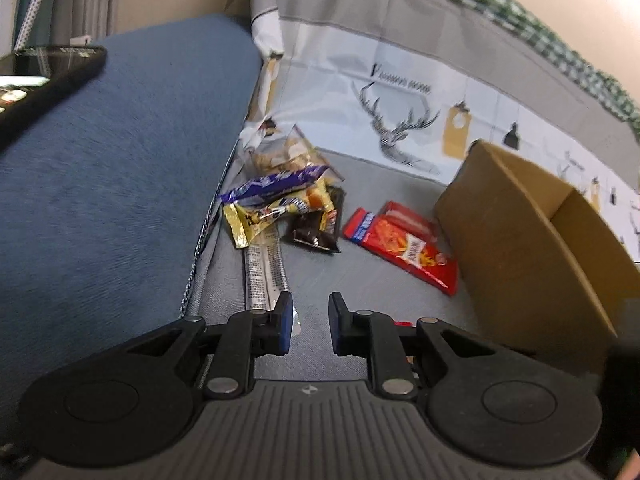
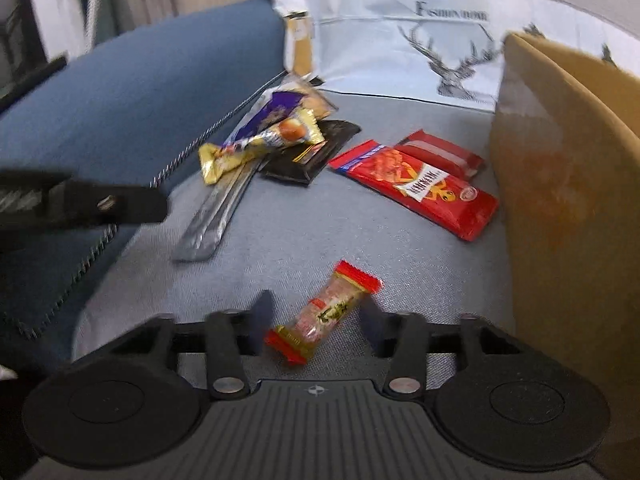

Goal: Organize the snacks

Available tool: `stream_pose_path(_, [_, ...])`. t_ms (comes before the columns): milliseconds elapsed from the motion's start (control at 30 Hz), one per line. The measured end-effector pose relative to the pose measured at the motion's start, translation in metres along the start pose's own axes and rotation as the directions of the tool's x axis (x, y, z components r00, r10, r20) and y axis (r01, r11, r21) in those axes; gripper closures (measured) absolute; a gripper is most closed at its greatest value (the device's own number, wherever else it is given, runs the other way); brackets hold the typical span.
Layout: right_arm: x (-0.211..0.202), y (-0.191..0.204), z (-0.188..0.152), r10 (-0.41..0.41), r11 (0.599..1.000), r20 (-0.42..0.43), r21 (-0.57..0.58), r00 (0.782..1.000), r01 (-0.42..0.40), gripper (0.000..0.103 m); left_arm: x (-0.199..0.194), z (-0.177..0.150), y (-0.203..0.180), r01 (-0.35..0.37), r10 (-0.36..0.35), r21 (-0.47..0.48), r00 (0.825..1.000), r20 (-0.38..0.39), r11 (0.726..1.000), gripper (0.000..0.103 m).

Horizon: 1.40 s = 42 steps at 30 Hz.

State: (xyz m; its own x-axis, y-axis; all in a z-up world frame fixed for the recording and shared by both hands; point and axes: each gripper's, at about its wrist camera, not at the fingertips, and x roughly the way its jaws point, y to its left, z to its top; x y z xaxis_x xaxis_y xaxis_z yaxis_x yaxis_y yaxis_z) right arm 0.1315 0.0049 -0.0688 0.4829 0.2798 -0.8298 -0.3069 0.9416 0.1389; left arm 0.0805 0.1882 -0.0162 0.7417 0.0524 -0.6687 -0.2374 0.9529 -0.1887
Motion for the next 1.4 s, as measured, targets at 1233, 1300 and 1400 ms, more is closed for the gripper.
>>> stream_pose_path(1233, [-0.037, -0.009, -0.014, 0.005, 1.0, -0.009, -0.022, 1.0, -0.005, 0.086, 0.017, -0.015, -0.001, 0.041, -0.073, -0.102, 0.939, -0.337, 0.994, 0.061])
stream_pose_path(1300, [-0.038, -0.01, -0.017, 0.016, 1.0, -0.023, -0.015, 1.0, -0.016, 0.085, 0.022, -0.017, -0.003, 0.039, -0.073, -0.101, 0.927, -0.368, 0.994, 0.043])
stream_pose_path(1400, [-0.041, -0.013, -0.021, 0.024, 1.0, -0.031, -0.005, 0.999, -0.024, 0.076, 0.024, -0.018, -0.007, 0.027, -0.06, -0.099, 0.933, -0.354, 0.995, 0.041])
